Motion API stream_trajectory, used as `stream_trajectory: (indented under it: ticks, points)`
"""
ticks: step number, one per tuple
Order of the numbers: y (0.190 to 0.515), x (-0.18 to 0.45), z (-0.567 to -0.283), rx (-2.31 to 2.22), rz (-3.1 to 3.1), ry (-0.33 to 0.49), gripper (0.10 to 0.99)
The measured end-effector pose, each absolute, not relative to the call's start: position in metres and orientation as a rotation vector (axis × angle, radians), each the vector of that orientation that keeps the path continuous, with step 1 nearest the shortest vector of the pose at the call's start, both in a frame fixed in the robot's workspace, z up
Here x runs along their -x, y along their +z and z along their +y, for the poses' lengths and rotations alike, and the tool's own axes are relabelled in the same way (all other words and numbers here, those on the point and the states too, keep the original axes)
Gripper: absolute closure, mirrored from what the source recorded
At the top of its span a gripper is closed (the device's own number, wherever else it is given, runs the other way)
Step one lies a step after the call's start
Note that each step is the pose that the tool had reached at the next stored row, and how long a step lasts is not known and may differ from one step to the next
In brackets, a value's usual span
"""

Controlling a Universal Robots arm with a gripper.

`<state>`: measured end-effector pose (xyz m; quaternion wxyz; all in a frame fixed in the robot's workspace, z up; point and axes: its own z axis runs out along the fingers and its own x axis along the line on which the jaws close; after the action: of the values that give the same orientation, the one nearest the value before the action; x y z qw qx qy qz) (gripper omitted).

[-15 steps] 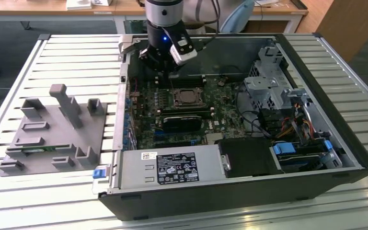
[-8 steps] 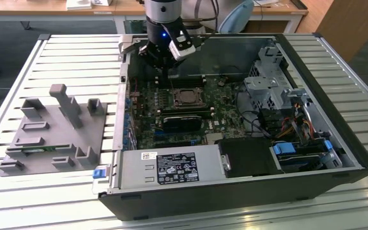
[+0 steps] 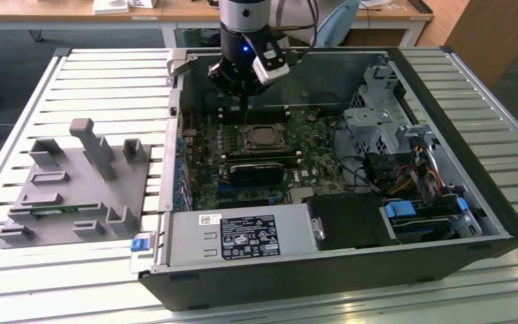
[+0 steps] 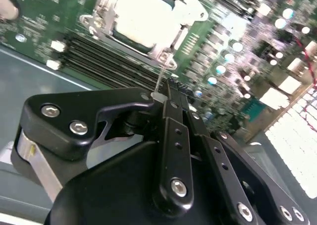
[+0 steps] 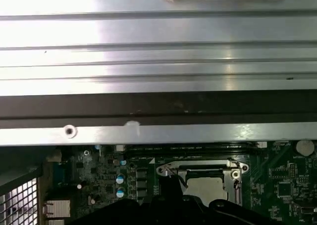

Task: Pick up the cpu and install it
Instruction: 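Install the first cpu locking lever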

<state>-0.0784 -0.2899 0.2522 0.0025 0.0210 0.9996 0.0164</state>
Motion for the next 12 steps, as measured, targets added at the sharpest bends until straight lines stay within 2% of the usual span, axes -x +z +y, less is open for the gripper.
stream_trajectory:
  ticks: [6, 9, 12]
  points:
    - [0.2509, 0.0692, -0.2899, -0.066, 3.136, 0.053, 0.980]
    - [0.2490, 0.0691, -0.2899, -0.066, 3.135, 0.093, 0.980]
    - [0.2468, 0.0691, -0.2899, -0.066, 3.134, 0.094, 0.980]
